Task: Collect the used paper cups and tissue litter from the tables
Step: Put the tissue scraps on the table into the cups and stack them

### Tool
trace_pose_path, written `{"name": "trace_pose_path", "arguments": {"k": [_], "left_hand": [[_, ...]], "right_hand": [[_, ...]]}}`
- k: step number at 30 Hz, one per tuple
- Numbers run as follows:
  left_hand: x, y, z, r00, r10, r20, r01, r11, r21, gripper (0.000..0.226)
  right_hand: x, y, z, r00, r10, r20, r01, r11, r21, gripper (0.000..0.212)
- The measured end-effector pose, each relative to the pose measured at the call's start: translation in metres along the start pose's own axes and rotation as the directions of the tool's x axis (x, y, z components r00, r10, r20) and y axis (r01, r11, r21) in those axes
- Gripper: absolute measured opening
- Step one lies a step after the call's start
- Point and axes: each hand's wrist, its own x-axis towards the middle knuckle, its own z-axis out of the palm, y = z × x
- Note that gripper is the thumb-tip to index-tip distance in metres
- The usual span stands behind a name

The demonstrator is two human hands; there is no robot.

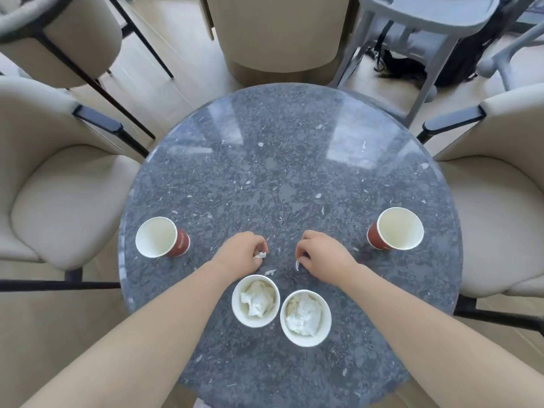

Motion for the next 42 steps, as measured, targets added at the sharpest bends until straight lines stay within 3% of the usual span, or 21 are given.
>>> {"name": "trace_pose_path", "arguments": {"k": [7,13,19,25,27,35,38,42], "left_hand": [[-0.030,-0.008,-0.015,0.979,-0.061,-0.195,0.017,0.976,-0.219,0.010],[-0.044,0.001,-0.029,0.948,-0.072,-0.310,-0.033,0.947,-0.321,0.013],[-0.063,-0.016,-0.019,0.957,-0.118,-0.266,0.027,0.946,-0.323,0.011],[-0.062,-0.024,0.001,0.952,-0.233,-0.200,0.129,0.895,-0.427,0.008],[-0.053,-0.020,0.002,0.955,-0.203,-0.218,0.102,0.911,-0.400,0.011],[-0.004,-0.012,-0.002,0.973,0.099,-0.209,-0.104,0.994,-0.013,0.031],[0.008,-0.013,0.004,0.989,0.120,-0.089,-0.114,0.991,0.072,0.026],[0.002,-0.013,0.006,0.996,0.084,-0.005,-0.083,0.995,0.054,0.010]], "right_hand": [[0.000,-0.002,0.006,0.993,-0.082,0.090,0.085,0.996,-0.033,0.013],[0.011,-0.023,0.005,0.989,-0.140,0.039,0.136,0.987,0.079,0.011],[0.023,-0.038,0.007,0.975,-0.196,0.102,0.192,0.980,0.043,0.023],[0.021,-0.036,0.013,0.944,-0.274,0.184,0.290,0.954,-0.070,0.019],[0.017,-0.031,0.012,0.957,-0.248,0.149,0.258,0.964,-0.056,0.017],[-0.018,0.001,-0.002,0.994,-0.028,-0.103,0.042,0.990,0.135,0.006],[-0.026,-0.001,-0.003,0.986,0.047,-0.158,-0.012,0.977,0.215,0.004],[-0.037,-0.008,-0.007,0.964,0.146,-0.224,-0.075,0.951,0.299,0.004]]}}
